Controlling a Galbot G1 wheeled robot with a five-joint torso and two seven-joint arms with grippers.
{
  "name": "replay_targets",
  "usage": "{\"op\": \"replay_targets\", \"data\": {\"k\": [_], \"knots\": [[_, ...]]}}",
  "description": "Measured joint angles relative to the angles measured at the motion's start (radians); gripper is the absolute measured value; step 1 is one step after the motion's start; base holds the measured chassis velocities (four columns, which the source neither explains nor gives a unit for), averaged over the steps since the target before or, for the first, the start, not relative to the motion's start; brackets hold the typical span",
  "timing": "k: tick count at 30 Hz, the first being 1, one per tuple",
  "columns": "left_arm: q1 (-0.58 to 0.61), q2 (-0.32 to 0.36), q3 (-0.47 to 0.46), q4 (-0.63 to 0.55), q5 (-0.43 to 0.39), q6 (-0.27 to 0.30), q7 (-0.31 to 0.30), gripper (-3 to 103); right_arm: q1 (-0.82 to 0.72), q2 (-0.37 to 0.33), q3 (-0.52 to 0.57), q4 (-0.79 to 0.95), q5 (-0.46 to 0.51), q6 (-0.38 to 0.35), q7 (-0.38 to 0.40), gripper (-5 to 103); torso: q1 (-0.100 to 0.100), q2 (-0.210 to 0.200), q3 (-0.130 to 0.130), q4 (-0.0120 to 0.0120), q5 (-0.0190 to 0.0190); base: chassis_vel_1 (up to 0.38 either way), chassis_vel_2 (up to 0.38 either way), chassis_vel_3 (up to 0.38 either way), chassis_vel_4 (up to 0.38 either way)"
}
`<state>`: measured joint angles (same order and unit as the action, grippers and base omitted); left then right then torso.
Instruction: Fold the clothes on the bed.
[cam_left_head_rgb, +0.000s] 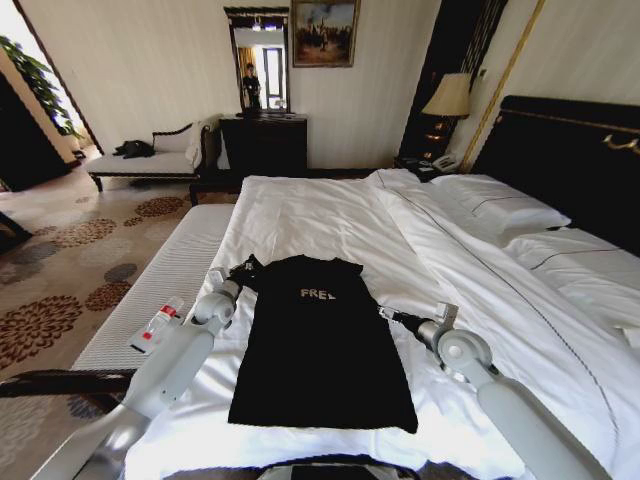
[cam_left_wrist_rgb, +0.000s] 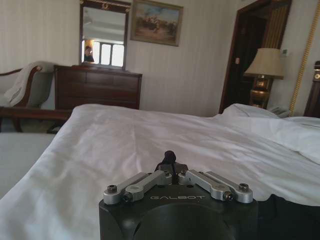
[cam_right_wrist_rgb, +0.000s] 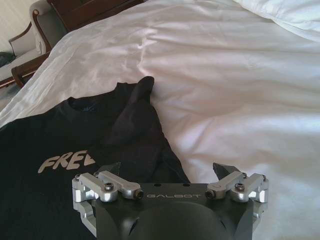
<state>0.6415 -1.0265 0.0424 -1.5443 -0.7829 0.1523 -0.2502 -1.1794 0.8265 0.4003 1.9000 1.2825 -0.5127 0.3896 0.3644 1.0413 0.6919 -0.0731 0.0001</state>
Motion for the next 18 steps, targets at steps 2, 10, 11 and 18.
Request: {"op": "replay_targets", "data": {"k": [2, 10, 11, 18], "knots": [[-0.031, -0.007, 0.066, -0.010, 0.016, 0.006, -0.008, 0, -0.014, -0.002, 0.016, 0.003, 0.000, 0.000, -0.003, 100, 0.000, 0.000, 0.000, -0.0001, 0.0001, 0.000, 0.000, 0.000, 0.000], [-0.122, -0.008, 0.314, 0.032, 0.057, 0.008, 0.014, 0, -0.063, -0.012, 0.076, 0.005, 0.002, 0.000, -0.022, 100, 0.000, 0.000, 0.000, -0.0002, 0.0000, 0.000, 0.000, 0.000, 0.000], [-0.122, -0.008, 0.314, 0.032, 0.057, 0.008, 0.014, 0, -0.063, -0.012, 0.076, 0.005, 0.002, 0.000, -0.022, 100, 0.000, 0.000, 0.000, -0.0002, 0.0000, 0.000, 0.000, 0.000, 0.000], [-0.130, -0.005, 0.381, 0.059, 0.081, 0.012, 0.025, 0, -0.078, -0.006, 0.087, -0.007, -0.003, 0.002, -0.031, 100, 0.000, 0.000, 0.000, 0.0000, 0.0001, 0.000, 0.000, 0.000, 0.000]]}}
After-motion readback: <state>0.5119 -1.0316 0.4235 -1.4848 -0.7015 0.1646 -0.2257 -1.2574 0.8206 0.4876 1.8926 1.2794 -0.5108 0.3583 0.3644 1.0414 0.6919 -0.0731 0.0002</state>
